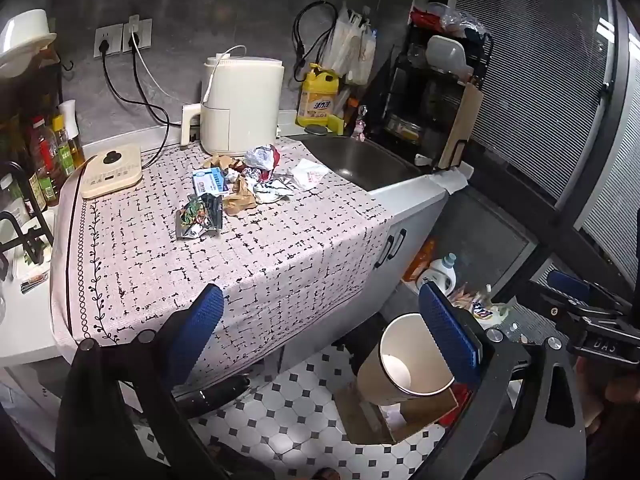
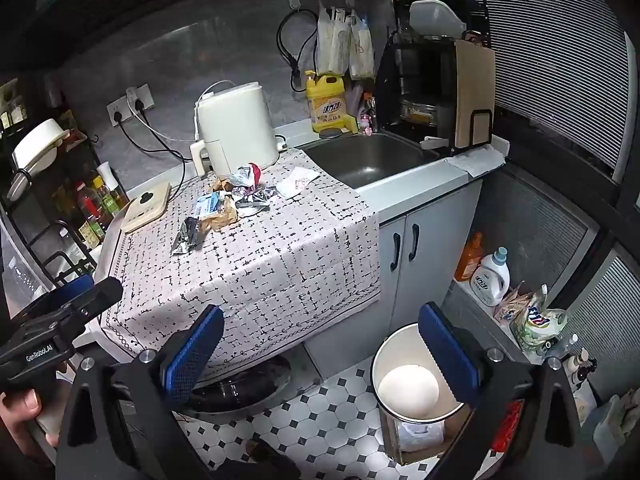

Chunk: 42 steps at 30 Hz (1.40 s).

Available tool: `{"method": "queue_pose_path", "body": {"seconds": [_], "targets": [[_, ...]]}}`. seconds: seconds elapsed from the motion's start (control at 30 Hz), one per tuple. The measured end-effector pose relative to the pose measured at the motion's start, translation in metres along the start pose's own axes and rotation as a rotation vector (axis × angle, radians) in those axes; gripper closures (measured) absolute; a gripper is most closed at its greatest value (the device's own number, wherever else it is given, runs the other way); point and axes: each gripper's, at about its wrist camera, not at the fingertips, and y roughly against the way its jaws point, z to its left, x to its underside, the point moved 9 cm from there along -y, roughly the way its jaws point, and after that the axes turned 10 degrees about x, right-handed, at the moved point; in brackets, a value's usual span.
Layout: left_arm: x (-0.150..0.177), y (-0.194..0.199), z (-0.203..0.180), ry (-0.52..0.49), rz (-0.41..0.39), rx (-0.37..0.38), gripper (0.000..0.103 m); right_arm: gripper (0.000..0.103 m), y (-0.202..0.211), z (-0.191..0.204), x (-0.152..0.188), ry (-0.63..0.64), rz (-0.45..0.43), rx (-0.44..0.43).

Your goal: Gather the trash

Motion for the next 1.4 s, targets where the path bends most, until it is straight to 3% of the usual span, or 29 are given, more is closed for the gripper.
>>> {"method": "queue_pose_path", "body": {"seconds": [0.13,0.27,1.0,1.4], "targets": [[0.001,0.009,-0.002,0.010,-0.012,0.004,0.006,0.008,-0.002,0.000,0.001,0.004,-0.001,0.006],[-0.002,0.008,0.001,0.025,0.031,0.007,0.006,0.008,0.002,0.001,-0.001,-0.002,0.002,0.006],[-0.007,0.031,0.005,0.011,0.003,-0.010,0.006,0.008,0.011,0.018,-0.003,-0.010,-0.010,-0.042],[-0.006,0.027,-0.013,-0.005,-0.003,0.009,0.006,0.008,0.020,-0.003,0.000,-0.023,-0.017,-0.032]]}}
